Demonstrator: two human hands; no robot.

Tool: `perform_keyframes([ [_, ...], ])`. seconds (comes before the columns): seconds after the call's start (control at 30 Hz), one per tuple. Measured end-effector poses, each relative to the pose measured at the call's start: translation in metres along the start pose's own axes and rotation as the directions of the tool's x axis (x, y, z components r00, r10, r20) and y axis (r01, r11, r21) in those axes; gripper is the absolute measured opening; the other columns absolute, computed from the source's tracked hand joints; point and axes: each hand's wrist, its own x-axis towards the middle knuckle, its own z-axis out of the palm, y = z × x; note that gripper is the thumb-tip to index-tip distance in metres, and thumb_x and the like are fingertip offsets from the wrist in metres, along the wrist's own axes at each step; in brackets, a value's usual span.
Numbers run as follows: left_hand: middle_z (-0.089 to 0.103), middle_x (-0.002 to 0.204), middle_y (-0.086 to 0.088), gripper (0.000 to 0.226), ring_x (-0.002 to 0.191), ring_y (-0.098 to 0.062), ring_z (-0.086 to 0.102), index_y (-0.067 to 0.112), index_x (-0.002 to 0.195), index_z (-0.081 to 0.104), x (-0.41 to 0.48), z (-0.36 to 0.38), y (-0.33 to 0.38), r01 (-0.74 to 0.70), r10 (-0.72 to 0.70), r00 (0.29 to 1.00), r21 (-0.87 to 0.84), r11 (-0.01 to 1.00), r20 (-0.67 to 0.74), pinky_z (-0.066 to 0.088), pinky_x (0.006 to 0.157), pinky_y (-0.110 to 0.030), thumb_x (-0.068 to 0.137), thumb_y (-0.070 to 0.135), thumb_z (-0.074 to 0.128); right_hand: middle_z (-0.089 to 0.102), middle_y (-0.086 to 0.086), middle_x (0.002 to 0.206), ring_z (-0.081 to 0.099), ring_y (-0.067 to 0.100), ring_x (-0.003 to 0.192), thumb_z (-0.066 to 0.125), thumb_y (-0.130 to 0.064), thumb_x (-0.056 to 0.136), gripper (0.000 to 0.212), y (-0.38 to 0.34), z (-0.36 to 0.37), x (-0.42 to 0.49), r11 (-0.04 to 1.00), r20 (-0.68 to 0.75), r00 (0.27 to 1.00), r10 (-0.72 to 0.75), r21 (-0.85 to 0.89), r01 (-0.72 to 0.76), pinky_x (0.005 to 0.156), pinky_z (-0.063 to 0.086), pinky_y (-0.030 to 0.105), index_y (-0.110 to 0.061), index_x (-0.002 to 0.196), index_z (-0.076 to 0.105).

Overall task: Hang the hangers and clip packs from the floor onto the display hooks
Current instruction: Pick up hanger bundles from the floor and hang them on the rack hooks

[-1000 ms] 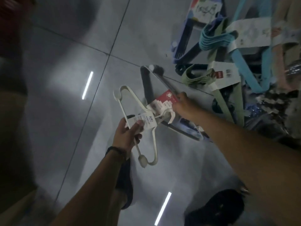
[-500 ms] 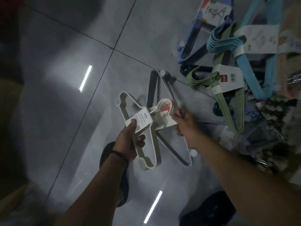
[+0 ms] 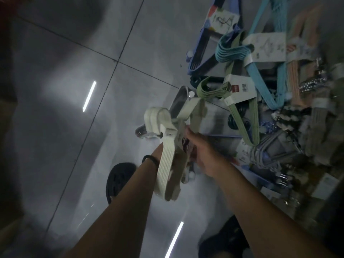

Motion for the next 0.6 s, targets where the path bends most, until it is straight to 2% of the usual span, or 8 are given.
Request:
perform_keyframes([
  [0.07,0.067,0.086,-0.024,0.023,0.077,-0.037,0.066,0.004,0.095,0.068,-0.011,0.009,0.005,-0.055,0.063,0.995,0.102,0.993,-0.076,0.061,0.072,-0.043,0.106,0.021,0.056,0.065,0.030,0.132,0.066,0.039,0.113,0.075,-0.048,0.090,0.069,0.001,-0.003,-0.007,0.982,0.043,0.998,0.042,0.182,-0.049,0.105,0.052,0.056,0.000,0.137,0.061],
  [0.13,0.070,0.082,-0.012,0.014,0.070,-0.028,0.068,0.015,0.088,0.068,-0.015,0.006,0.004,-0.146,0.176,0.980,0.265,0.953,-0.093,0.062,0.068,-0.043,0.099,0.013,0.060,0.075,0.022,0.114,0.074,0.034,0.096,0.074,-0.044,0.091,0.054,-0.002,-0.001,-0.005,0.971,-0.098,0.993,0.069,0.235,-0.045,0.084,0.062,0.044,-0.004,0.126,0.071],
  [0.2,0.078,0.092,-0.010,0.021,0.076,-0.023,0.073,0.017,0.096,0.072,-0.020,-0.003,-0.002,-0.152,0.195,0.971,0.265,0.952,-0.142,0.062,0.069,-0.038,0.104,0.027,0.056,0.078,0.018,0.112,0.077,0.034,0.095,0.075,-0.040,0.093,0.045,-0.004,-0.001,0.000,0.976,-0.204,0.978,0.049,0.220,-0.003,0.077,0.065,0.045,-0.011,0.127,0.069],
  [0.3,0.078,0.113,-0.009,0.034,0.094,-0.030,0.074,0.016,0.118,0.071,-0.020,-0.025,-0.020,-0.040,0.031,0.973,-0.034,0.999,-0.230,0.059,0.080,-0.040,0.103,0.042,0.053,0.077,0.008,0.115,0.076,0.031,0.102,0.075,-0.031,0.095,0.025,-0.006,-0.005,0.013,0.994,-0.332,0.937,-0.110,-0.010,0.113,0.069,0.063,0.041,-0.033,0.120,0.070],
  [0.37,0.070,0.125,-0.010,0.037,0.106,-0.029,0.068,0.017,0.128,0.062,-0.020,-0.025,-0.031,-0.021,0.014,0.975,-0.031,0.999,-0.223,0.057,0.088,-0.043,0.096,0.036,0.062,0.075,0.003,0.118,0.075,0.024,0.104,0.074,-0.034,0.097,0.029,-0.006,-0.003,0.024,0.982,-0.344,0.928,-0.143,-0.170,0.088,0.067,0.062,0.036,-0.039,0.124,0.067],
  [0.47,0.063,0.123,-0.002,0.047,0.105,-0.015,0.058,0.025,0.127,0.055,-0.009,-0.016,-0.040,-0.051,0.048,0.968,-0.007,0.999,-0.246,0.049,0.097,-0.044,0.083,0.034,0.070,0.073,0.007,0.123,0.073,0.024,0.103,0.066,-0.045,0.100,0.038,0.007,0.001,0.050,0.941,-0.346,0.929,-0.129,-0.339,0.005,0.075,0.065,0.040,-0.026,0.133,0.062],
  [0.53,0.064,0.114,0.008,0.035,0.098,-0.005,0.055,0.030,0.125,0.053,0.003,-0.011,-0.042,-0.105,0.106,0.962,0.017,0.994,-0.253,0.045,0.093,-0.037,0.094,0.029,0.069,0.071,0.013,0.121,0.070,0.028,0.103,0.060,-0.051,0.101,0.042,0.022,0.000,0.066,0.799,-0.370,0.904,-0.213,-0.599,-0.057,0.088,0.061,0.044,-0.017,0.126,0.063],
  [0.6,0.067,0.108,0.013,0.032,0.096,-0.002,0.060,0.029,0.123,0.056,0.019,-0.009,-0.045,-0.168,0.186,0.943,0.088,0.982,-0.274,0.046,0.082,-0.027,0.095,0.024,0.070,0.060,0.017,0.125,0.058,0.033,0.114,0.067,-0.053,0.095,0.045,0.034,-0.003,0.075,0.514,-0.398,0.828,-0.395,-0.843,-0.160,0.098,0.052,0.044,-0.019,0.125,0.061],
])
